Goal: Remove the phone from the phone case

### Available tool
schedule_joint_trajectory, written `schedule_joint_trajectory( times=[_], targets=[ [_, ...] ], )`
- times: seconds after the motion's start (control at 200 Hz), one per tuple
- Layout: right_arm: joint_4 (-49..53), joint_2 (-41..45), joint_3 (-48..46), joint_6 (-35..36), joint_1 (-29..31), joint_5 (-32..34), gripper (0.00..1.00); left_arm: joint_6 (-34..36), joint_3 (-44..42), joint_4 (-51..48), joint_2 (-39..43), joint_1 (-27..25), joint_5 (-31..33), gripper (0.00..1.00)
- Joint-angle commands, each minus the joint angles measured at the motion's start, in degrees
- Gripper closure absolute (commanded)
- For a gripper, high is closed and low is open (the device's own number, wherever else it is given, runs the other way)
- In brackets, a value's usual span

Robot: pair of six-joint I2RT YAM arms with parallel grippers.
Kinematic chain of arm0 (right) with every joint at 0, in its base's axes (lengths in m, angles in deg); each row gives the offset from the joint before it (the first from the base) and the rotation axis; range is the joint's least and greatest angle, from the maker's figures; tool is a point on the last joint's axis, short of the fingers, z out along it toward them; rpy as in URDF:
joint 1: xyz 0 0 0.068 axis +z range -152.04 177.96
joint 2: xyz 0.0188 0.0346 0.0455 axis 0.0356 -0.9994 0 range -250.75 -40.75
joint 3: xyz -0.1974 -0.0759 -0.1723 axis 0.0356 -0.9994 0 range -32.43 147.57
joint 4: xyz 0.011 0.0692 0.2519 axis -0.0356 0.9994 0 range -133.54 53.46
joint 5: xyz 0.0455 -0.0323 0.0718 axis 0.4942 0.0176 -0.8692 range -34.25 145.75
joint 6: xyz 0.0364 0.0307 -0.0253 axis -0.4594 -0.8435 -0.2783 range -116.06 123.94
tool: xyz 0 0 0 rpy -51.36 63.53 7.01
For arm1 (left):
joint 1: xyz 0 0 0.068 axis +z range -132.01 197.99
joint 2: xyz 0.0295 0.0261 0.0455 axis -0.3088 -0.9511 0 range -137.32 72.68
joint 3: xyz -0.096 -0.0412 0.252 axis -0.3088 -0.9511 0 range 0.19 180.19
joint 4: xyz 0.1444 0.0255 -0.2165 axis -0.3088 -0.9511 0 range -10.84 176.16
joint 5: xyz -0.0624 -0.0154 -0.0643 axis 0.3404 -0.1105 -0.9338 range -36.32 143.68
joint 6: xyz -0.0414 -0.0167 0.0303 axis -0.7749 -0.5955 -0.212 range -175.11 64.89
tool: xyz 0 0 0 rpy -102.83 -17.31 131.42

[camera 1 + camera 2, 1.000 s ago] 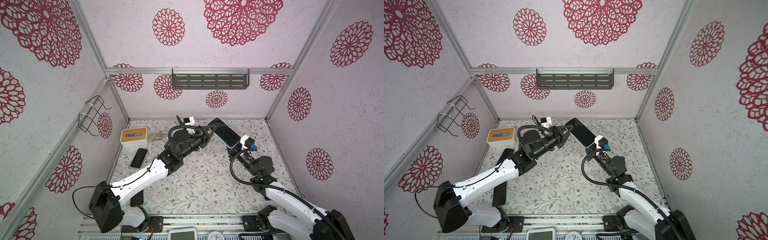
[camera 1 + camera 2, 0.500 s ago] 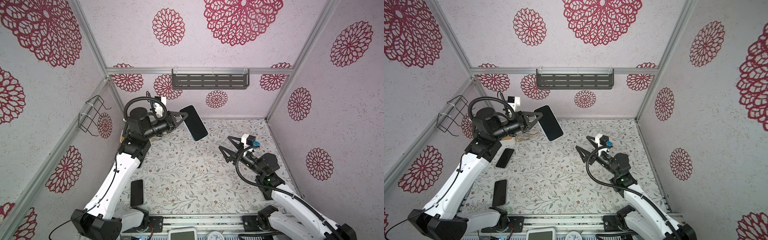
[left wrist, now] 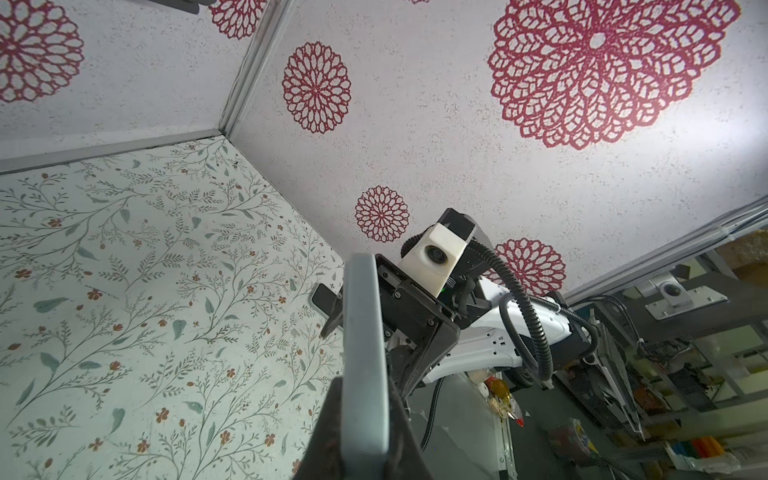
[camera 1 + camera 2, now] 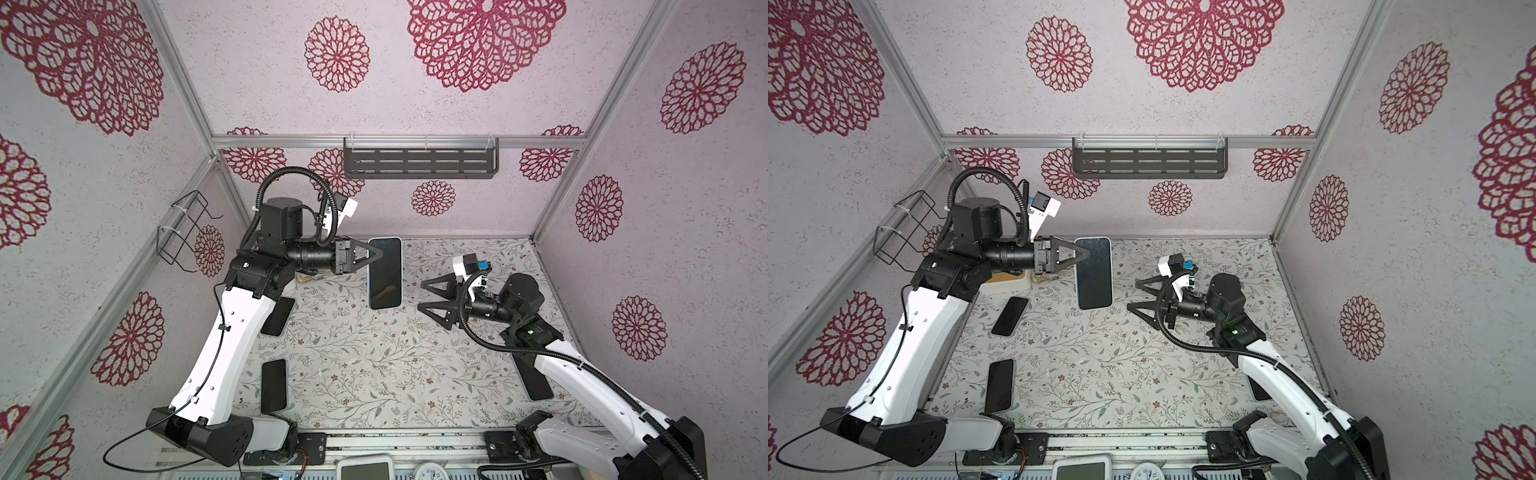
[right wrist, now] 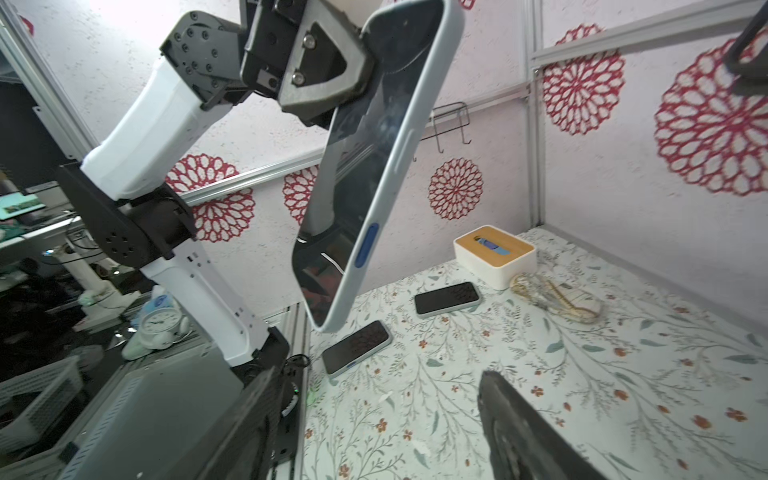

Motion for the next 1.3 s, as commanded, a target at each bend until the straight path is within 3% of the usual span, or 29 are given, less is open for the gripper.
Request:
schedule_joint_trajectory(
  times=[0.0, 0.2, 0.841, 1.291],
  targets=[
    [-1.2, -0.67, 2.12, -0.83, 1.32, -3.3, 0.29, 3.37, 0.6, 3.27, 0.87, -0.48, -4.67, 1.0],
    [0.46, -2.45, 3.28, 1.36, 3.16, -2.11, 0.34, 3.6, -0.44, 4.63, 0.95, -1.72, -4.86, 1.0],
    [-3.96, -4.96, 4.59, -1.1, 5.12, -2.92, 0.49, 3.74, -2.47, 7.15, 1.83, -3.03, -3.61, 1.0],
    [-4.14, -5.52, 4.86, -1.06, 5.98, -3.11, 0.72, 2.72, -2.76, 9.02, 1.67, -2.98, -2.87, 1.0]
  ],
)
